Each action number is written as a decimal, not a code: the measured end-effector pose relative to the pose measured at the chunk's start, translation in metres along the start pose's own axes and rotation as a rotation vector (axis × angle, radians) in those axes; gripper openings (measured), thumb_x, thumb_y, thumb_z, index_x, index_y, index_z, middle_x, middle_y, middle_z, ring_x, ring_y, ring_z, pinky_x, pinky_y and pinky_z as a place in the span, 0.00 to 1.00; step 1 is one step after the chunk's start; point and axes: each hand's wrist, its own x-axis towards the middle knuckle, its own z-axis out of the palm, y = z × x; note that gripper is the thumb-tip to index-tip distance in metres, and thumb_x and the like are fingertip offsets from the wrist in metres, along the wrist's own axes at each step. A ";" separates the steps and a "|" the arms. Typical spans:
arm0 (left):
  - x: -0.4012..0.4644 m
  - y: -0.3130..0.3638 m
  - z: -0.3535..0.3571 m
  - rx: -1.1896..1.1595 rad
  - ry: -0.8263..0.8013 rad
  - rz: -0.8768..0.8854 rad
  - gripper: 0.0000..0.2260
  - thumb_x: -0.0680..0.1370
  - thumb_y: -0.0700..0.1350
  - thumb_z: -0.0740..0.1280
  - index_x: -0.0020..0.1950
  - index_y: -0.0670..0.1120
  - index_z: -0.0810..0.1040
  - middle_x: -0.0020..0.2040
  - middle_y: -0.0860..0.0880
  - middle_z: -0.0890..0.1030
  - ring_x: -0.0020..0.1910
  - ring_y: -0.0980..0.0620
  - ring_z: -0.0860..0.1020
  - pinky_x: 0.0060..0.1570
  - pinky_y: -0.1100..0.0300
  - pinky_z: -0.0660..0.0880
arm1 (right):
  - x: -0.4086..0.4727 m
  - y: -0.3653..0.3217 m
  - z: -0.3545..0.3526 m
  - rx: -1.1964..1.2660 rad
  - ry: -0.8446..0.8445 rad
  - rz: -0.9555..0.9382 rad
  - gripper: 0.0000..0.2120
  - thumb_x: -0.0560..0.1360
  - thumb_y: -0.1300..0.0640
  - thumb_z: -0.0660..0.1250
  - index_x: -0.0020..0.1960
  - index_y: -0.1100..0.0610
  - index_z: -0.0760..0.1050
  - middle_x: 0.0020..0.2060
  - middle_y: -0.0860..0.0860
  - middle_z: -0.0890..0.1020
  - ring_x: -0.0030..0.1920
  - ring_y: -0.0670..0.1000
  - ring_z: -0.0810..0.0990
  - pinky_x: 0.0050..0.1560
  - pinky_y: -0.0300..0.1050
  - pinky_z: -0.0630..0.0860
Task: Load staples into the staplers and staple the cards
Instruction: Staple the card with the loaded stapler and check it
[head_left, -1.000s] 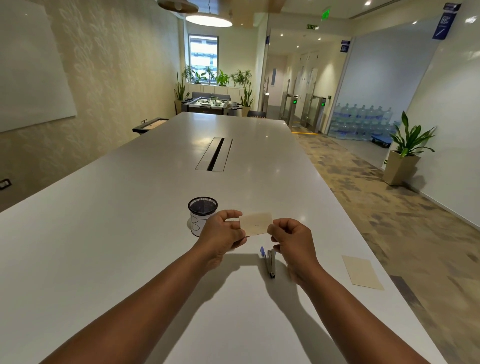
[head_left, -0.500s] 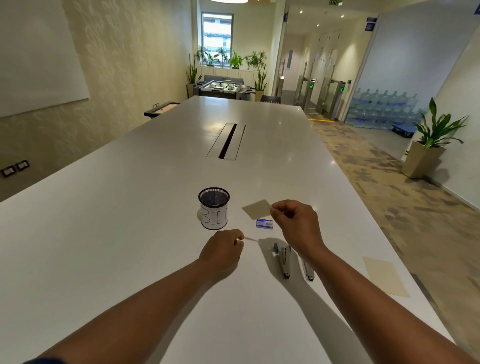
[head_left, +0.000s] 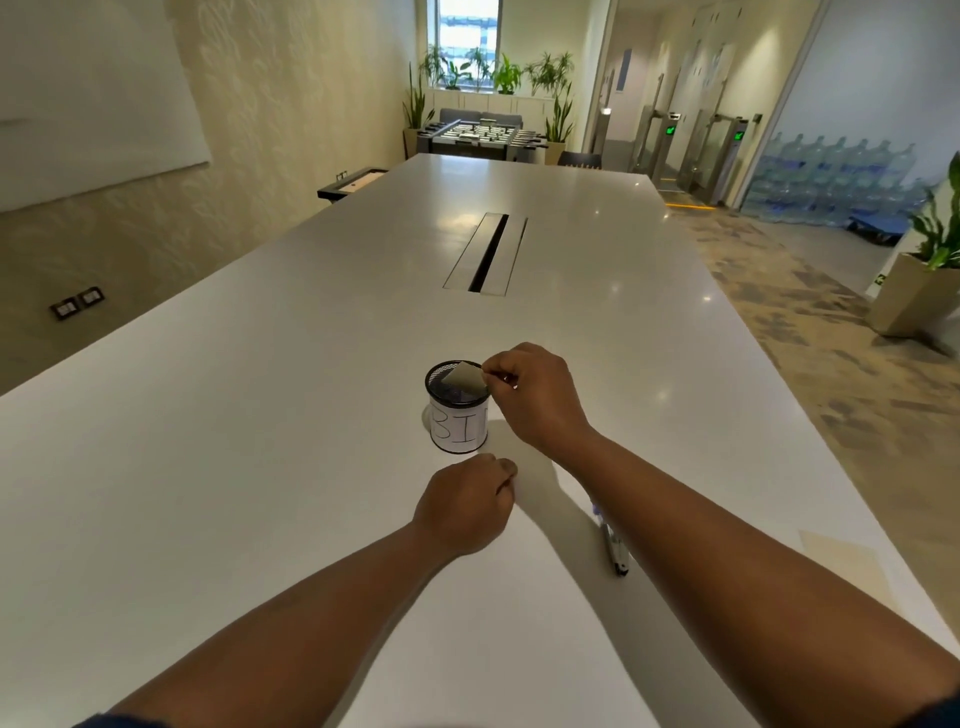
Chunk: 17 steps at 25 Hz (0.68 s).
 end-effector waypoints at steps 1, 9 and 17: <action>0.000 -0.001 0.001 -0.002 0.005 0.007 0.12 0.81 0.50 0.57 0.52 0.50 0.79 0.43 0.50 0.79 0.41 0.47 0.80 0.42 0.54 0.77 | 0.003 0.001 0.006 -0.030 -0.018 -0.005 0.07 0.77 0.59 0.69 0.51 0.54 0.86 0.44 0.49 0.81 0.44 0.49 0.78 0.43 0.41 0.70; 0.001 -0.006 0.006 -0.013 0.032 0.018 0.12 0.80 0.51 0.57 0.50 0.50 0.78 0.43 0.50 0.79 0.40 0.46 0.80 0.41 0.53 0.77 | 0.003 0.008 0.026 -0.017 -0.091 0.010 0.08 0.78 0.60 0.69 0.54 0.57 0.85 0.47 0.56 0.83 0.47 0.55 0.80 0.50 0.50 0.77; 0.000 -0.004 0.003 0.031 0.004 0.022 0.10 0.82 0.49 0.57 0.41 0.50 0.70 0.37 0.50 0.75 0.35 0.48 0.75 0.36 0.51 0.75 | -0.032 0.035 0.001 -0.008 -0.050 0.135 0.09 0.78 0.62 0.68 0.55 0.57 0.85 0.49 0.53 0.84 0.45 0.48 0.78 0.49 0.41 0.73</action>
